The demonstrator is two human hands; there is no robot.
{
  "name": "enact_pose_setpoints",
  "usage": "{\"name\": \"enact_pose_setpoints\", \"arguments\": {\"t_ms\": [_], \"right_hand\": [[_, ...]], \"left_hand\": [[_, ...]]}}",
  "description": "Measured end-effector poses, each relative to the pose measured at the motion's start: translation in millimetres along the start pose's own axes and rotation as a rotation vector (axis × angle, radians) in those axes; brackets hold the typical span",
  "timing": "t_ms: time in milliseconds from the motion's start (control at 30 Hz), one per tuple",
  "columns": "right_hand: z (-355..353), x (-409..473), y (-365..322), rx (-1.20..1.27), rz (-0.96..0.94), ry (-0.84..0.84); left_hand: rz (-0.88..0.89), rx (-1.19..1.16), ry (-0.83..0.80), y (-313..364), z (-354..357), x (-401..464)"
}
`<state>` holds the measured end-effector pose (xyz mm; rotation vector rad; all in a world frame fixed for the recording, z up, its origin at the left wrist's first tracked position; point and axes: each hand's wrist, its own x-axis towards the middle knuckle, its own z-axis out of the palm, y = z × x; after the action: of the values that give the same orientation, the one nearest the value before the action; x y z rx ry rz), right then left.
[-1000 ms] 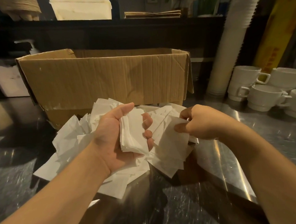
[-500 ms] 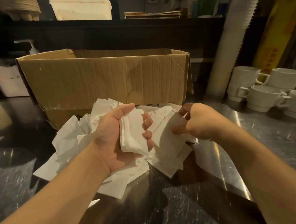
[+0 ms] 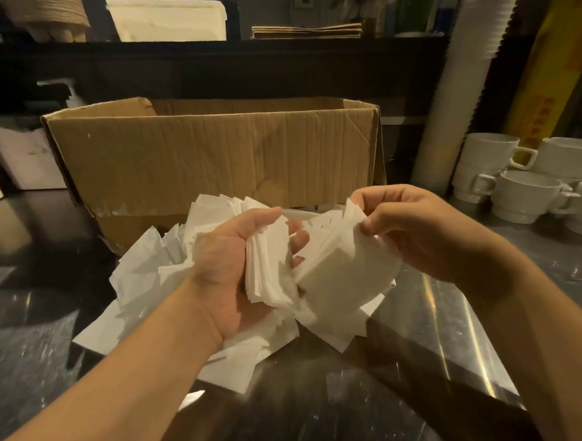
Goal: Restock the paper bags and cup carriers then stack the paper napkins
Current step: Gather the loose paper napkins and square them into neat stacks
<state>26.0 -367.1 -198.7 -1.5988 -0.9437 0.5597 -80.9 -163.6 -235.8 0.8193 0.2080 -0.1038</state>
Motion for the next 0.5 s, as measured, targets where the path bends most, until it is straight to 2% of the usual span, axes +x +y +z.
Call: {"name": "enact_pose_setpoints", "arguments": {"t_ms": [100,267,367,500], "right_hand": [[6,0,4,0.121,-0.096,-0.133],[25,10,14,-0.053,-0.172,0.087],[30,10,15,-0.112,-0.148,0.155],[39,11,14,-0.158,-0.146,0.216]], "left_hand": [[-0.027,0.049,-0.059,-1,0,-2],[-0.068,0.171,-0.237,-4,-3,0],[-0.05,0.213,-0.23,-6,2,-1],[-0.082,0.2,-0.35,-7,0,-2]]}}
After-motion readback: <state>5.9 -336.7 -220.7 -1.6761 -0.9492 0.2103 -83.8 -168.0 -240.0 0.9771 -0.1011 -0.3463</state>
